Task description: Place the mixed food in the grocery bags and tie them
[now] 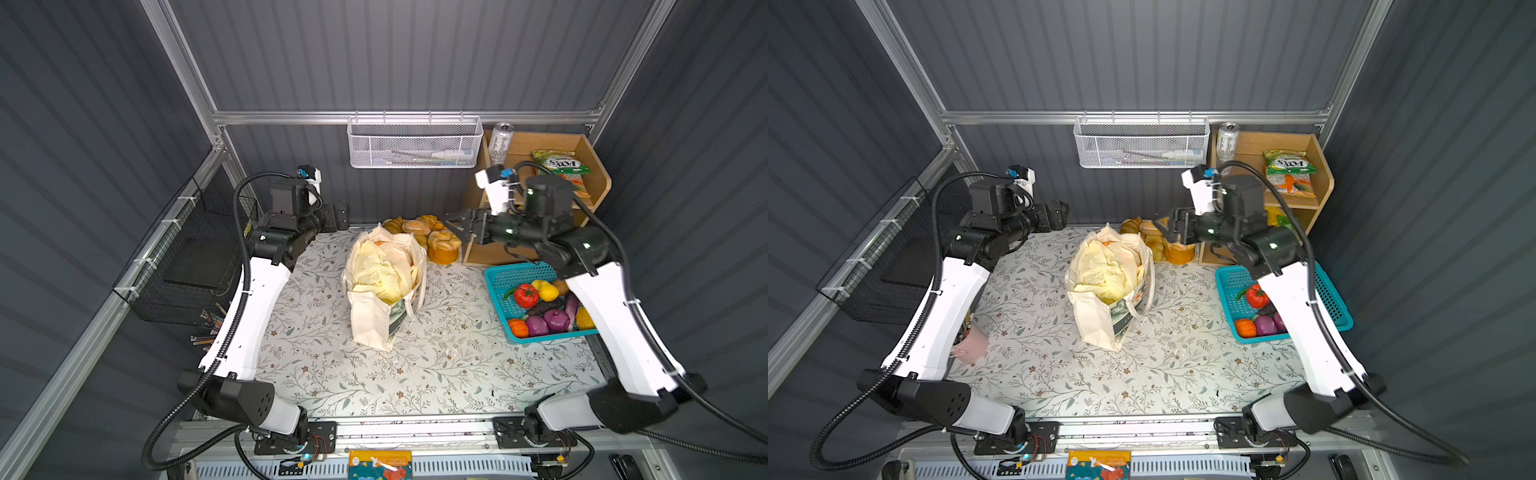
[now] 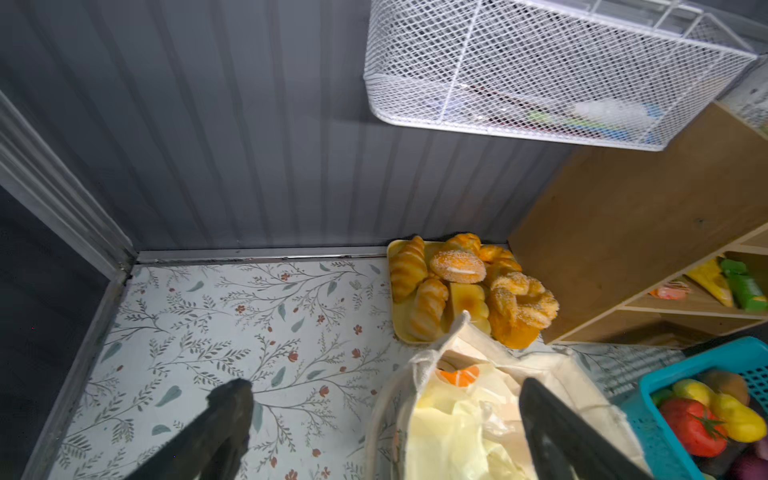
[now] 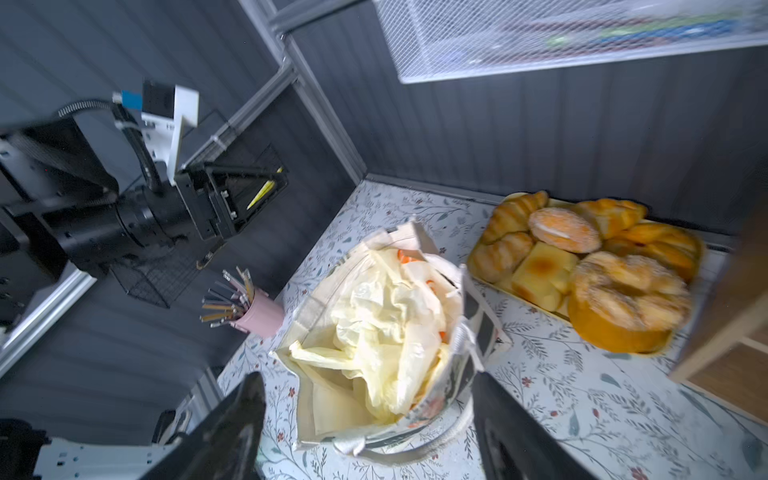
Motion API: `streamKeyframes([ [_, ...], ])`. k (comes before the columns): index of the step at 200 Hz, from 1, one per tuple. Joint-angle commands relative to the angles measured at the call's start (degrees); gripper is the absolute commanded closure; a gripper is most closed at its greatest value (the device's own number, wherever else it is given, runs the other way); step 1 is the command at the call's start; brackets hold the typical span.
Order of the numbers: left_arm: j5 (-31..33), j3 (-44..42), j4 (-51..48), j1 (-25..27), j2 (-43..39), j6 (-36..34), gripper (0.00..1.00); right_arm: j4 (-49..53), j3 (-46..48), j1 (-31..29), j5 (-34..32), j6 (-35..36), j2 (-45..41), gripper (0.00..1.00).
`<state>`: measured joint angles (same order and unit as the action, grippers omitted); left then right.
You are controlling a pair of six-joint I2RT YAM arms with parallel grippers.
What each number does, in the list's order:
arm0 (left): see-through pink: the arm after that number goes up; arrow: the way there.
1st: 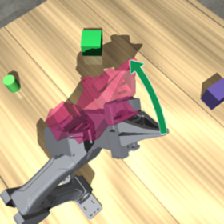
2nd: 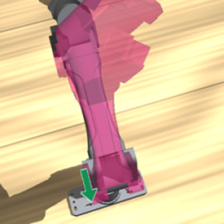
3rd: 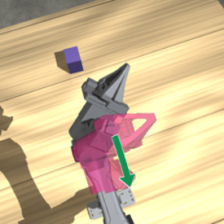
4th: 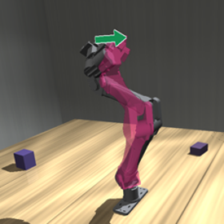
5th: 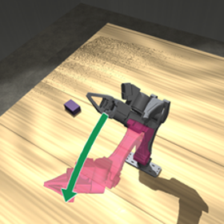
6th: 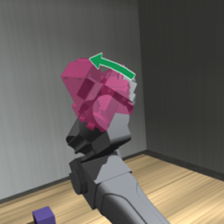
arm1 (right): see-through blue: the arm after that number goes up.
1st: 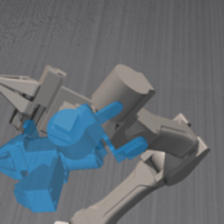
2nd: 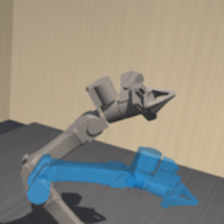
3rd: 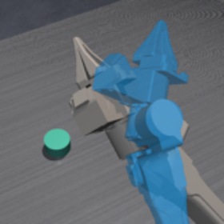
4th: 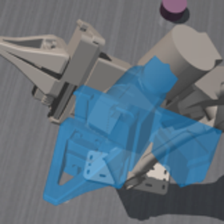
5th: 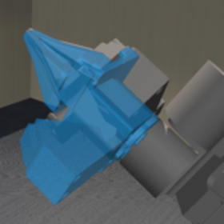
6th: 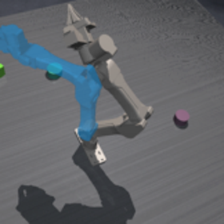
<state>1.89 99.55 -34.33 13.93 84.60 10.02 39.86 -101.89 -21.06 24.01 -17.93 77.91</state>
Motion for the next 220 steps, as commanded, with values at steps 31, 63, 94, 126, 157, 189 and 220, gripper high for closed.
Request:
streamKeyframes([
  [31,7.76,-16.73,8.23,-1.52,-6.82,-0.7,0.0,-8.92,23.83,16.87,-7.06,-5.15,-15.03,0.13],
  [63,13.42,-28.06,13.06,-3.2,-10.65,0.04,0.0,-13.82,35.72,24.31,-19.2,-8.7,-19.2,0.09],
  [94,16.33,-34.37,15.05,-6.37,-11.73,0.94,0.0,-23.7,48.01,28.3,-28.23,-10.23,-22.26,0.06],
  [126,13.24,-40.91,19.32,-9.74,-11.66,2.68,0.0,-34.87,57.86,28.57,-32.64,-5.18,-23.58,0.04],
  [157,12.73,-48.95,28.49,-10.51,-12.61,-2.38,0.0,-42.51,63.09,28.54,-35.14,1.87,-22.67,0.01],
  [189,15.67,-59.46,40.55,-10.81,-15.72,-9.68,0.0,-52.01,69.78,28.53,-35.55,8.58,-21.79,0.01],
  [220,15.1,-68.25,51.6,-10.99,-15.07,-10.07,0.0,-57.0,73.98,28.38,-34.11,10.48,-23.04,0.01],
])
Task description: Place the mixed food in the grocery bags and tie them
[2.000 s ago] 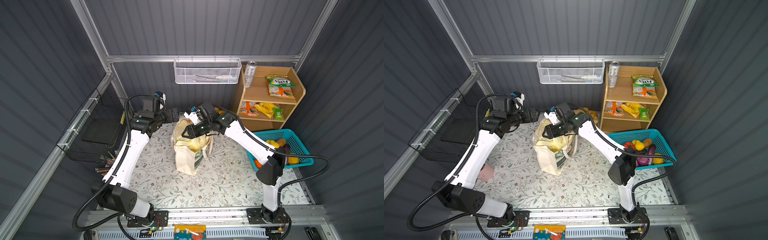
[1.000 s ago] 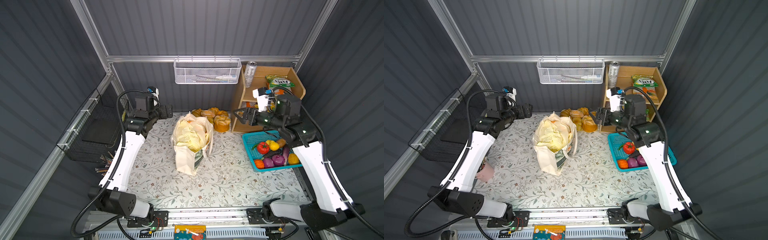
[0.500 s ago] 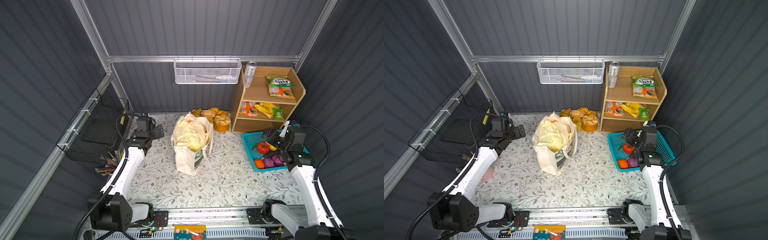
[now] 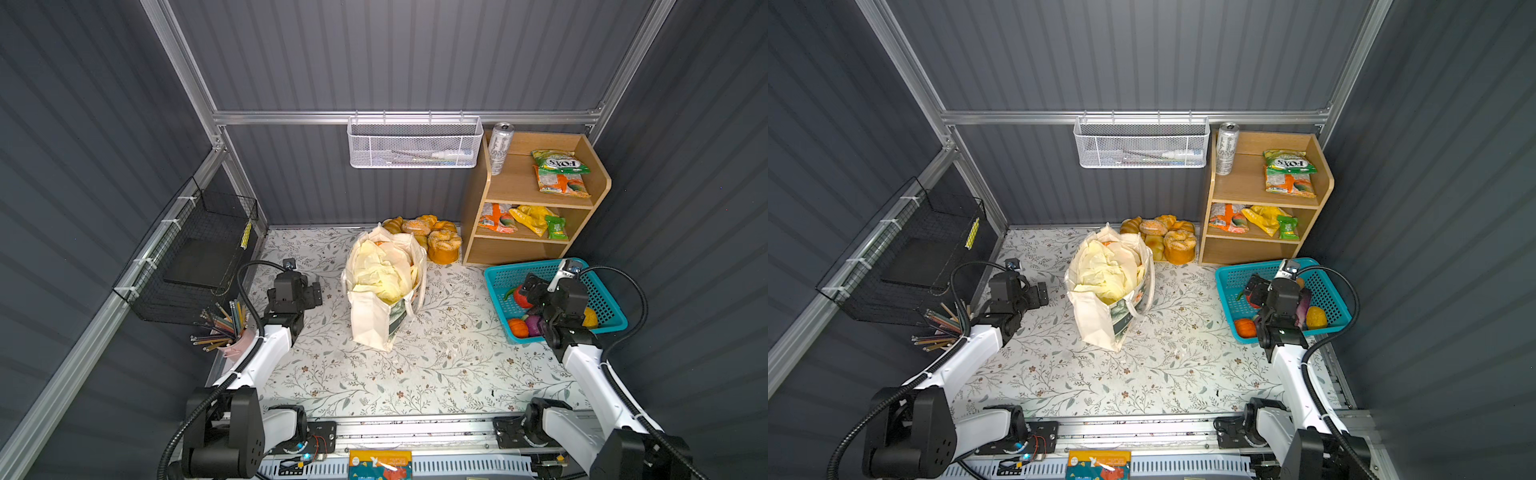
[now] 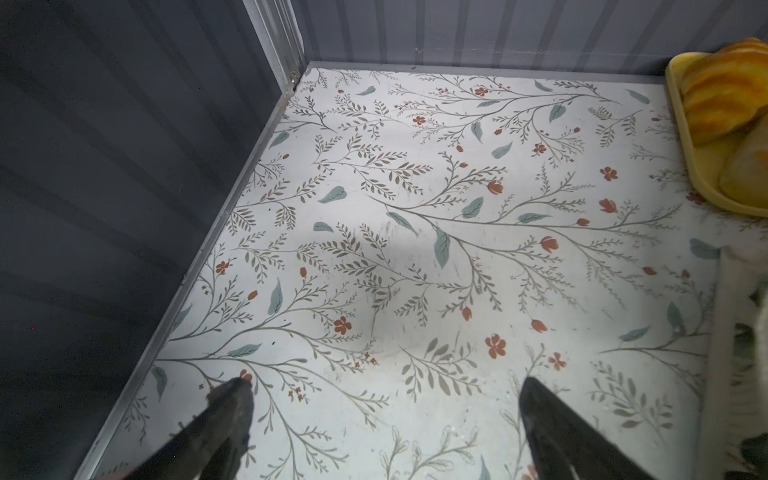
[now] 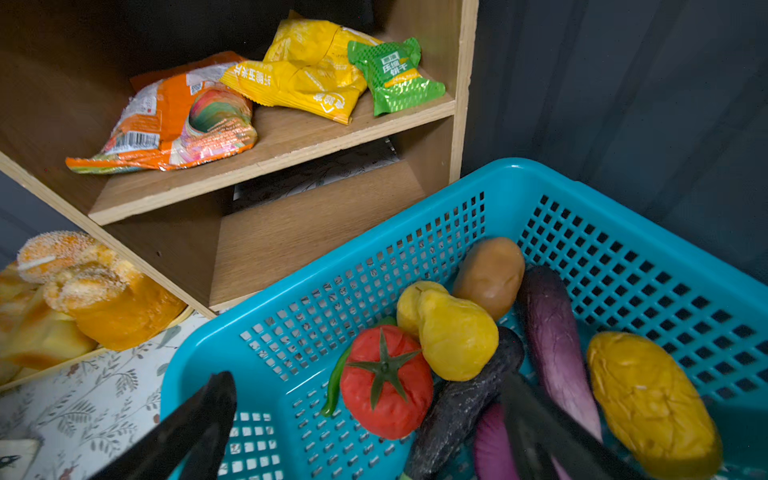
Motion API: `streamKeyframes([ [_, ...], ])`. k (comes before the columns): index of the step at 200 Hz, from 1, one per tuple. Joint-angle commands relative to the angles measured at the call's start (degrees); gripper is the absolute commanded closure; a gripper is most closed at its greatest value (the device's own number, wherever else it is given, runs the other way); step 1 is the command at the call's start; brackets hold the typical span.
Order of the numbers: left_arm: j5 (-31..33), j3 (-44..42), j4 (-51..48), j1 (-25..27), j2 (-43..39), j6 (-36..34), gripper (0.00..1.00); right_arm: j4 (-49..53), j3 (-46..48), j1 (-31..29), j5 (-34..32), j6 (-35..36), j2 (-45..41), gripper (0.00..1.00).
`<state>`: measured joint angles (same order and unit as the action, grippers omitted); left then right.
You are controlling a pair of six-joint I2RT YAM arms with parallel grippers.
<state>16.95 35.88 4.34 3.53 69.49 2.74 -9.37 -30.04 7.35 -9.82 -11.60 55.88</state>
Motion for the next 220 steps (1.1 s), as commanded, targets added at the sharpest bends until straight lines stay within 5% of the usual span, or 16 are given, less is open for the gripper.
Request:
streamKeyframes([
  [1,-0.06,-4.85,13.48,-0.57,0.21,-2.55,0.0,-8.04,2.29,-0.05,-0.06,4.17,-1.02,0.01],
  [65,-6.72,-15.1,45.83,-0.54,14.62,-0.96,0.0,-26.79,13.16,-4.02,0.81,7.35,5.23,0.01],
  [129,-12.12,-17.62,65.64,-0.63,28.98,-4.04,0.0,-56.82,17.82,-7.66,2.07,10.7,24.97,0.01],
  [143,-13.2,-16.35,60.57,-0.72,27.85,-4.65,0.0,-64.33,18.7,-7.87,2.02,11.59,30.01,0.01],
  [162,-16.51,-13.42,56.76,-0.67,28.61,-6.31,0.0,-53.21,15.85,-7.81,3.16,11.16,26.73,0.01],
  [175,-18.02,-9.86,49.74,-0.72,28.7,-7.21,0.0,-52.58,13.79,-7.59,3.44,11.24,28.56,0.01],
  [220,-16.51,-8.46,47.91,-1.77,29.22,-4.87,0.0,-45.57,10.88,-3.76,8.03,7.75,27.87,0.01],
])
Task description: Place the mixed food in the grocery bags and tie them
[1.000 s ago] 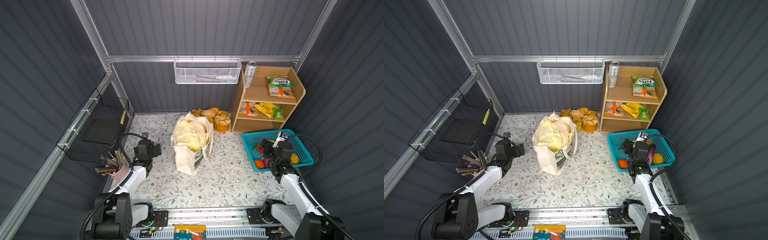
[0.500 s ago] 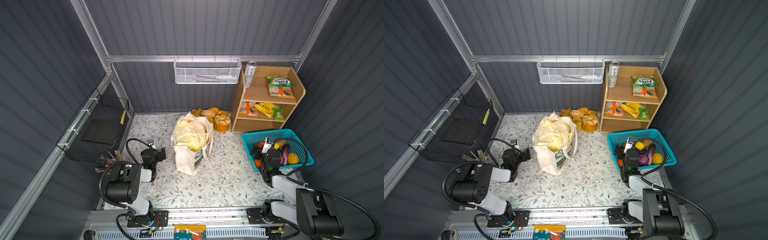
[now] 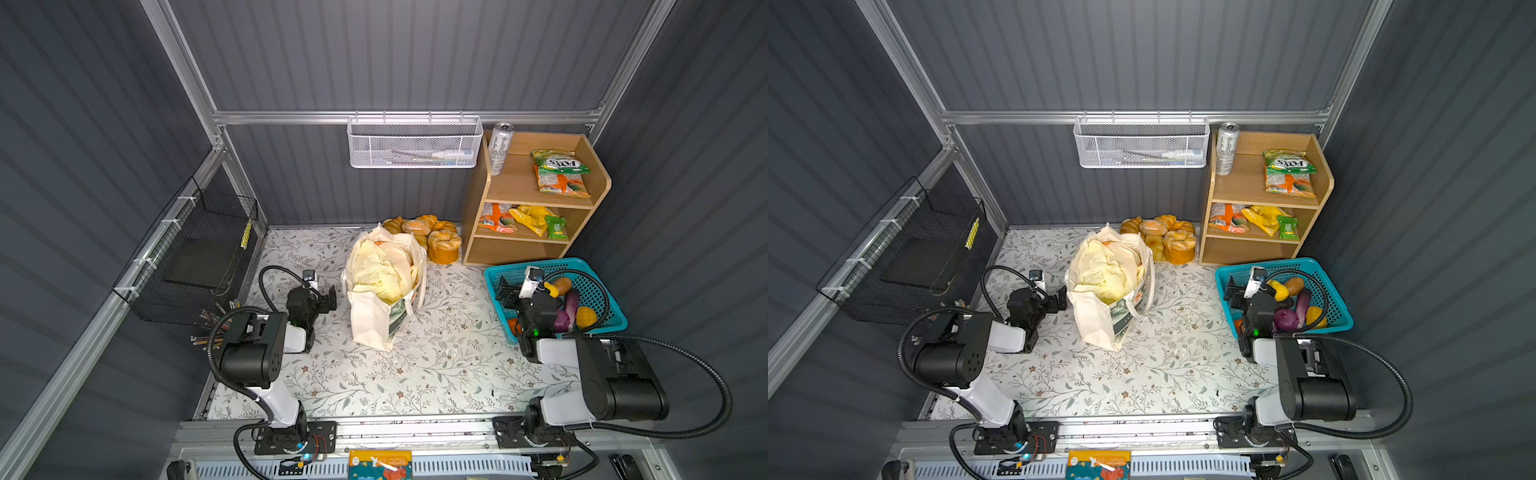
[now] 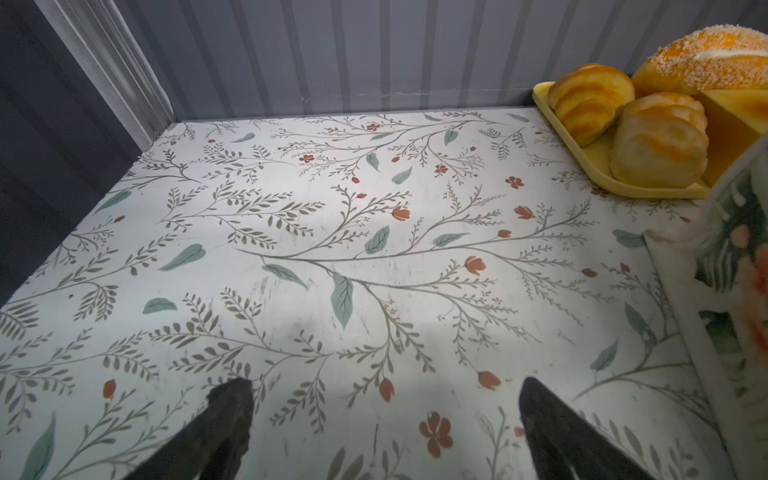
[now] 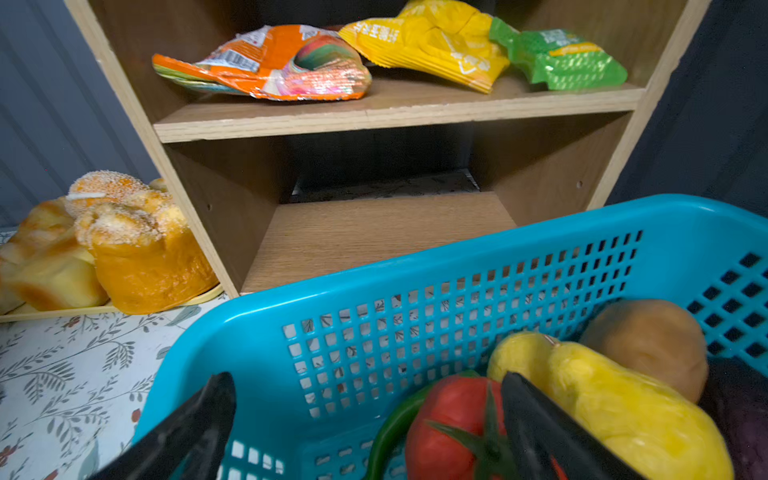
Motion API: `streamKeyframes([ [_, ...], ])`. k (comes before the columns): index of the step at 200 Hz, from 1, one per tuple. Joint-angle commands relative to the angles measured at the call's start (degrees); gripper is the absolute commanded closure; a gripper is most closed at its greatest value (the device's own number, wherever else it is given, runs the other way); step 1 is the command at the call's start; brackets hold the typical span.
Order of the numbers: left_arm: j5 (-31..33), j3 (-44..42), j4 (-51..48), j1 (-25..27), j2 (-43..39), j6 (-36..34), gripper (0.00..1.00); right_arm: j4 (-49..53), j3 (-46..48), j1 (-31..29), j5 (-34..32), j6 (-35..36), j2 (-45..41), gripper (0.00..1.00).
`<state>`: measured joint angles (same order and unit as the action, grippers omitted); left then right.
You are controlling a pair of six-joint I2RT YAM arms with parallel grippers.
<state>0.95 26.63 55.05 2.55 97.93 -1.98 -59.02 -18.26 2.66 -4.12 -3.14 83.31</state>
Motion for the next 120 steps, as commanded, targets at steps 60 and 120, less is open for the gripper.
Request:
streamKeyframes([
  [60,3.26,0.61,-2.51,-0.69,0.57,0.9,0.0,2.82,-0.11,0.86,2.03,-0.73,0.16,0.01],
  [120,3.26,0.61,-2.58,-0.7,0.6,0.91,0.0,3.72,-0.9,0.42,2.81,0.06,0.73,0.01],
])
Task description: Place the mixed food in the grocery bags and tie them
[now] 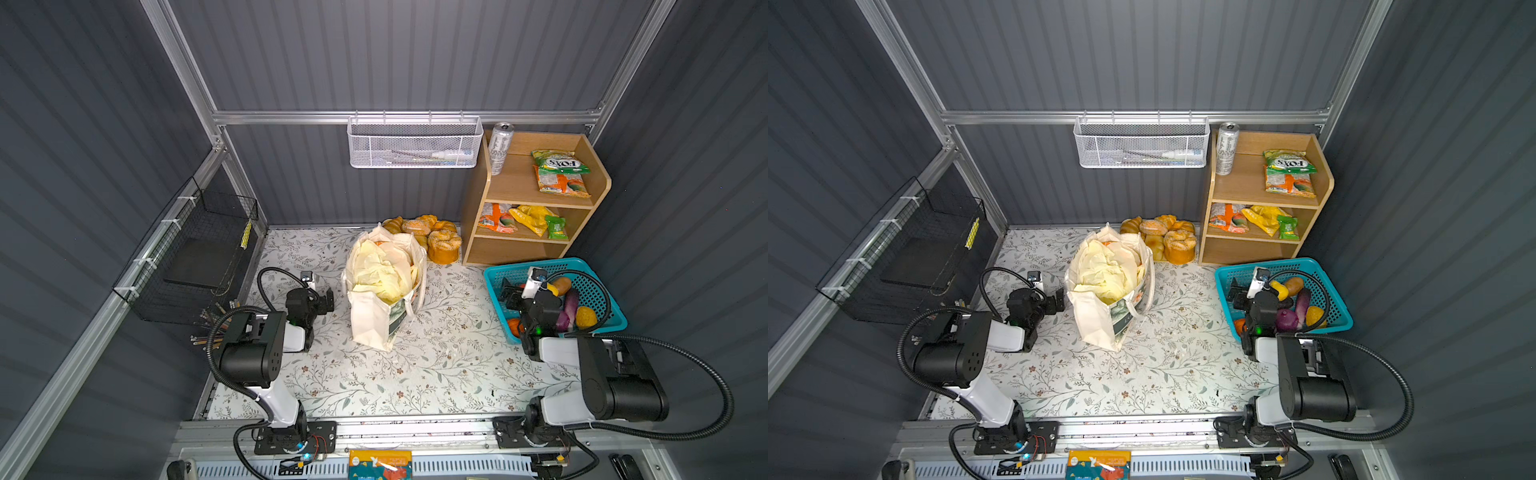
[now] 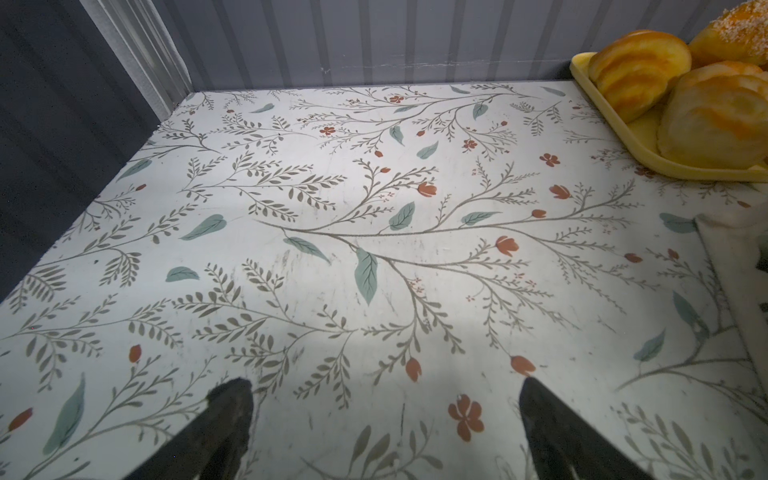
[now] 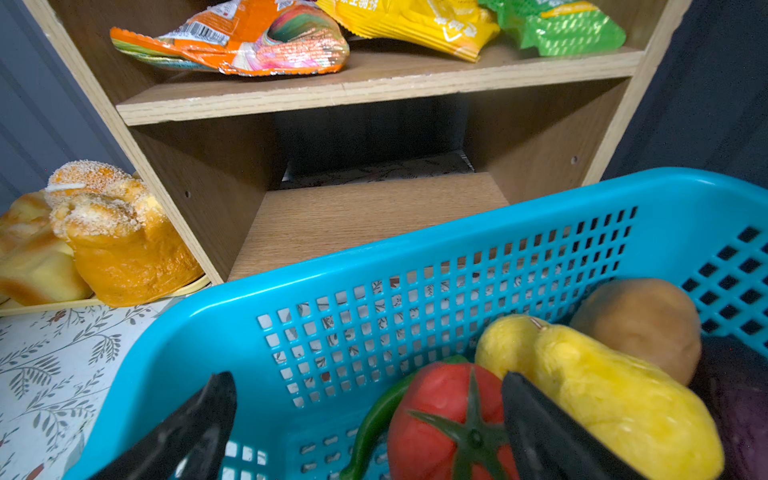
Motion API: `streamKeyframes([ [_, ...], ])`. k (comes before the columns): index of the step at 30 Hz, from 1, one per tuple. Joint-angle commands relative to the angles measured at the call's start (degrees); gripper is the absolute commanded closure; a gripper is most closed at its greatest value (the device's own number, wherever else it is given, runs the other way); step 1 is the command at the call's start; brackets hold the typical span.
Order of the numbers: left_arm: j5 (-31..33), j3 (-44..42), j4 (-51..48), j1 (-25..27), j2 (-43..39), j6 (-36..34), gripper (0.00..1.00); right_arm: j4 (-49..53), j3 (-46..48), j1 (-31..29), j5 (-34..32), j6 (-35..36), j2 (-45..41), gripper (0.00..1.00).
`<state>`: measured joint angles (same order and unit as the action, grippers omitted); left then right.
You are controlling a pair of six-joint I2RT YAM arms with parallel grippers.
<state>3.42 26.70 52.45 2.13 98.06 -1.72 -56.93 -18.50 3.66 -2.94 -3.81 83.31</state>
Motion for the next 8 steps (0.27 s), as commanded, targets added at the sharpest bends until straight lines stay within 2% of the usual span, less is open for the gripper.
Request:
streamKeyframes([
  [1,0.8,0.55,-0.02,-0.29,0.46,0.66,0.0,1.72,-0.79,-0.59,1.8,0.74,0.77,0.01],
  [8,0.8,0.54,-0.02,-0.29,0.46,0.64,0.0,1.27,-0.13,0.38,3.64,0.3,0.18,0.01],
])
